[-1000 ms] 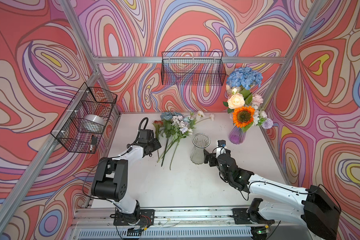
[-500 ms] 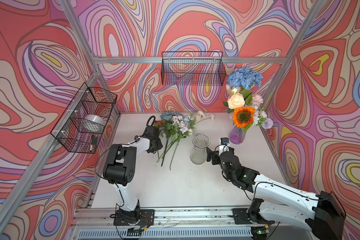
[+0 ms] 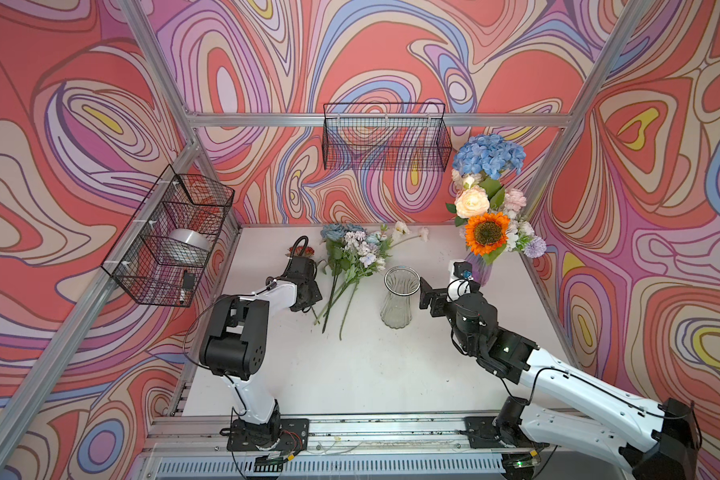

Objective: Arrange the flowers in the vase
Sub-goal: 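Lift the red flower with the left gripper while the right gripper reaches toward it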

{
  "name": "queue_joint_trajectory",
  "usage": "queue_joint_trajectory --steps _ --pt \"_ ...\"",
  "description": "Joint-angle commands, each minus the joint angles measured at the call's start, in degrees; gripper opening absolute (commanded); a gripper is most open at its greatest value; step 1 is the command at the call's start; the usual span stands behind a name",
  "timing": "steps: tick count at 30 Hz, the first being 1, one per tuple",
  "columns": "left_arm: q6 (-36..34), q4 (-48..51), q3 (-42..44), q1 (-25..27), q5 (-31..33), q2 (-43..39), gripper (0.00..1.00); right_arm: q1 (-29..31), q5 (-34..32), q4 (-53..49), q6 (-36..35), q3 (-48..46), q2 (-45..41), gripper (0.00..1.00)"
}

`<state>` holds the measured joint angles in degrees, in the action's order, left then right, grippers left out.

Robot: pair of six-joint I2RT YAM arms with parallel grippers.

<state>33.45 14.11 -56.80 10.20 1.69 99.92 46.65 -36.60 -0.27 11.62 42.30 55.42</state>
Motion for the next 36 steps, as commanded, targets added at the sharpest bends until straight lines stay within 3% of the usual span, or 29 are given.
queue_joint_trajectory --steps 1,13,20,28,36 --pt "2.04 -3.66 2.20 0.26 1.50 -6.79 0.00 -0.16 5.35 -1.73 -3.02 4.86 1.23 0.98" --pt "4.07 -23.79 12.68 0.86 -13.46 -28.26 0.00 -0.16 28.78 -12.37 -2.86 29.59 19.72 0.92" --pt "0.38 -27.24 15.41 5.32 -11.74 -35.21 0.00 -0.15 42.43 -11.83 0.69 37.57 27.86 0.86" --pt "-4.77 -35.77 20.45 9.94 -11.91 -39.04 0.00 -0.20 50.63 -6.11 4.71 39.16 32.40 0.82" --pt "-7.70 -44.22 24.21 12.57 -16.26 -40.93 0.00 -0.27 49.40 -5.35 7.96 41.30 35.97 0.71"
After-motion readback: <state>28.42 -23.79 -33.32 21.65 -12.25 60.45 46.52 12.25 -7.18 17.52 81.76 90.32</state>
